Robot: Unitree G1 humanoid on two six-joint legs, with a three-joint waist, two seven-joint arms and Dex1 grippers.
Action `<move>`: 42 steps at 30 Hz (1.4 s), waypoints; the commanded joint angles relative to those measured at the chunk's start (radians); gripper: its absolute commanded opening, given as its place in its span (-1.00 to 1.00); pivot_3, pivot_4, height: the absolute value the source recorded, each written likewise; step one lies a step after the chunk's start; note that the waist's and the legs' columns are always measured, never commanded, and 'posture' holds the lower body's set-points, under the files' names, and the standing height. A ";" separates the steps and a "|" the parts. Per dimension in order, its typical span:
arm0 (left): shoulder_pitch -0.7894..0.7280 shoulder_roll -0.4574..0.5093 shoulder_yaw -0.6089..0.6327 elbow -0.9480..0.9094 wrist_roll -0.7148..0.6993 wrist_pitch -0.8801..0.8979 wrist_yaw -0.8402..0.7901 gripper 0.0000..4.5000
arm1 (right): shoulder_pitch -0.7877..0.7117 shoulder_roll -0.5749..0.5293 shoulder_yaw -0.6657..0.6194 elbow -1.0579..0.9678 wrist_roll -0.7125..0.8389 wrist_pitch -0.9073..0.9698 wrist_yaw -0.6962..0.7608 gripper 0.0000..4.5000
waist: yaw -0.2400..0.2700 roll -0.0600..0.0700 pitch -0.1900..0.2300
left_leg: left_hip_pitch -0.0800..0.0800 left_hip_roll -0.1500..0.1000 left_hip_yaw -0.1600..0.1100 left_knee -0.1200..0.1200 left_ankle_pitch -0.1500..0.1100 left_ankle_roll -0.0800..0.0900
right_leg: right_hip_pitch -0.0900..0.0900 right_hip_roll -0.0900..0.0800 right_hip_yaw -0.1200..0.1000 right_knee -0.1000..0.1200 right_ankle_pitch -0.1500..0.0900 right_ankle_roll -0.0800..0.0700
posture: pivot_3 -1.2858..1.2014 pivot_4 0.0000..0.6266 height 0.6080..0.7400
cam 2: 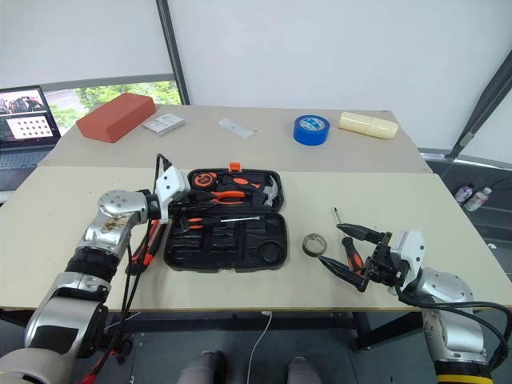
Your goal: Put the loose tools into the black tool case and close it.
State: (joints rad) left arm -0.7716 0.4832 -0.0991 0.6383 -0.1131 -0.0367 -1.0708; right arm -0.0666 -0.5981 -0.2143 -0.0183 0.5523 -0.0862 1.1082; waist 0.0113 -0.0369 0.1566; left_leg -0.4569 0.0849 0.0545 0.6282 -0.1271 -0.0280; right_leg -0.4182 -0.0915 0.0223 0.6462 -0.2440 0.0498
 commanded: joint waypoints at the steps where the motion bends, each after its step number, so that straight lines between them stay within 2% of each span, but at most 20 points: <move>1: 0.002 -0.014 -0.027 -0.025 0.039 0.070 0.044 -1.00 | -0.010 0.004 -0.018 -0.036 0.007 -0.008 -0.013 1.00 | 0.000 0.000 0.000 | 0.000 0.000 0.000 0.000 0.000 0.000 | 0.000 0.000 0.000 0.000 0.000 0.000 | 0.03 -0.52 1.00; 6: 0.023 -0.023 -0.073 -0.049 0.080 0.120 0.053 -1.00 | -0.005 0.007 -0.019 -0.041 0.004 -0.008 -0.024 1.00 | 0.001 0.000 0.000 | 0.000 0.000 0.000 0.000 0.000 0.000 | 0.001 0.000 0.000 0.000 0.000 0.000 | 0.03 -0.52 1.00; 11: 0.054 -0.023 -0.121 -0.134 0.126 0.301 0.092 -1.00 | 0.016 0.008 -0.022 -0.050 -0.011 -0.013 -0.050 1.00 | 0.002 0.001 -0.001 | 0.002 -0.001 -0.001 0.000 0.000 0.000 | 0.003 0.000 0.000 0.000 0.000 0.000 | 0.03 -0.52 1.00; 13: 0.066 -0.035 -0.107 -0.140 0.120 0.257 0.124 -1.00 | 0.021 0.015 -0.027 -0.051 -0.021 -0.019 -0.074 1.00 | 0.001 0.002 -0.001 | 0.005 -0.001 -0.001 0.000 0.000 0.000 | 0.006 0.000 0.000 -0.001 -0.002 0.003 | 0.03 -0.52 1.00; 16: 0.079 -0.071 0.020 -0.174 0.009 0.129 0.162 -1.00 | 0.032 0.022 -0.060 -0.059 -0.036 -0.006 -0.148 1.00 | 0.001 0.002 -0.001 | 0.014 0.000 -0.001 -0.002 -0.001 -0.001 | 0.015 -0.001 0.000 -0.003 -0.003 0.002 | 0.03 -0.52 1.00; 17: 0.090 -0.074 0.065 -0.196 -0.035 0.096 0.155 -0.77 | 0.041 0.019 -0.078 -0.065 -0.035 0.010 -0.176 1.00 | 0.001 0.002 -0.001 | 0.013 0.000 -0.001 -0.002 -0.002 -0.003 | 0.014 -0.001 0.000 -0.004 -0.004 0.001 | 0.03 -0.52 1.00; 20: 0.164 -0.036 0.156 -0.275 -0.147 -0.027 0.052 -0.30 | 0.102 -0.006 -0.125 -0.088 -0.035 0.052 -0.225 1.00 | 0.000 0.001 -0.001 | 0.011 0.000 -0.001 -0.002 -0.001 -0.002 | 0.013 -0.001 0.000 -0.004 -0.002 0.001 | 0.03 -0.52 1.00; 23: 0.286 0.035 0.247 -0.390 -0.274 -0.040 -0.067 0.19 | 0.188 -0.038 -0.176 -0.092 -0.116 0.120 -0.341 1.00 | -0.003 0.002 -0.001 | 0.012 0.000 0.000 -0.004 -0.001 0.000 | 0.013 -0.001 0.000 -0.004 -0.001 -0.005 | 0.03 -0.52 1.00; 28: 0.570 0.165 0.341 -0.635 -0.395 0.018 -0.163 0.99 | 0.345 -0.062 -0.247 -0.067 -0.111 0.132 -0.303 1.00 | -0.009 0.004 -0.002 | 0.014 0.000 0.000 -0.006 -0.004 0.001 | 0.014 -0.002 0.000 -0.004 -0.005 -0.007 | 0.03 -0.52 1.00; 31: 0.762 0.214 0.417 -0.766 -0.459 0.064 -0.183 0.99 | 0.405 -0.064 -0.276 -0.036 -0.104 0.138 -0.285 1.00 | -0.008 0.004 -0.002 | 0.014 0.000 0.001 -0.005 -0.007 -0.002 | 0.014 -0.003 0.000 -0.005 -0.012 -0.009 | 0.03 -0.52 1.00; 34: 0.892 0.225 0.465 -0.853 -0.486 0.073 -0.171 0.99 | 0.406 -0.070 -0.271 -0.067 -0.091 0.171 -0.286 1.00 | -0.009 0.004 -0.002 | 0.016 0.000 0.002 -0.005 -0.010 -0.008 | 0.014 -0.004 -0.001 -0.005 -0.012 -0.008 | 0.03 -0.52 1.00; 38: 0.996 0.197 0.501 -0.927 -0.496 0.044 -0.144 0.99 | 0.324 -0.110 -0.216 -0.177 -0.057 0.325 -0.311 1.00 | -0.014 0.006 -0.001 | 0.018 0.000 0.002 -0.004 -0.011 -0.010 | 0.012 -0.006 -0.001 -0.006 -0.012 -0.008 | 0.03 -0.52 1.00; 42: 1.024 0.168 0.476 -0.977 -0.508 0.039 -0.133 0.99 | 0.141 -0.189 -0.093 -0.229 -0.074 0.606 -0.391 1.00 | -0.026 0.007 0.000 | 0.018 0.000 0.002 -0.004 -0.011 -0.010 | 0.011 -0.007 -0.001 -0.008 -0.012 -0.009 | 0.03 -0.52 1.00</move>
State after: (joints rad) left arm 0.2504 0.6545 0.3706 -0.2949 -0.5932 0.0214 -1.2086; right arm 0.1107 -0.7674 -0.3338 -0.2030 0.4712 0.4198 0.7496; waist -0.0146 -0.0295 0.1561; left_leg -0.4390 0.0846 0.0563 0.6238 -0.1381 -0.0376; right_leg -0.4079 -0.0982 0.0215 0.6383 -0.2560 0.0406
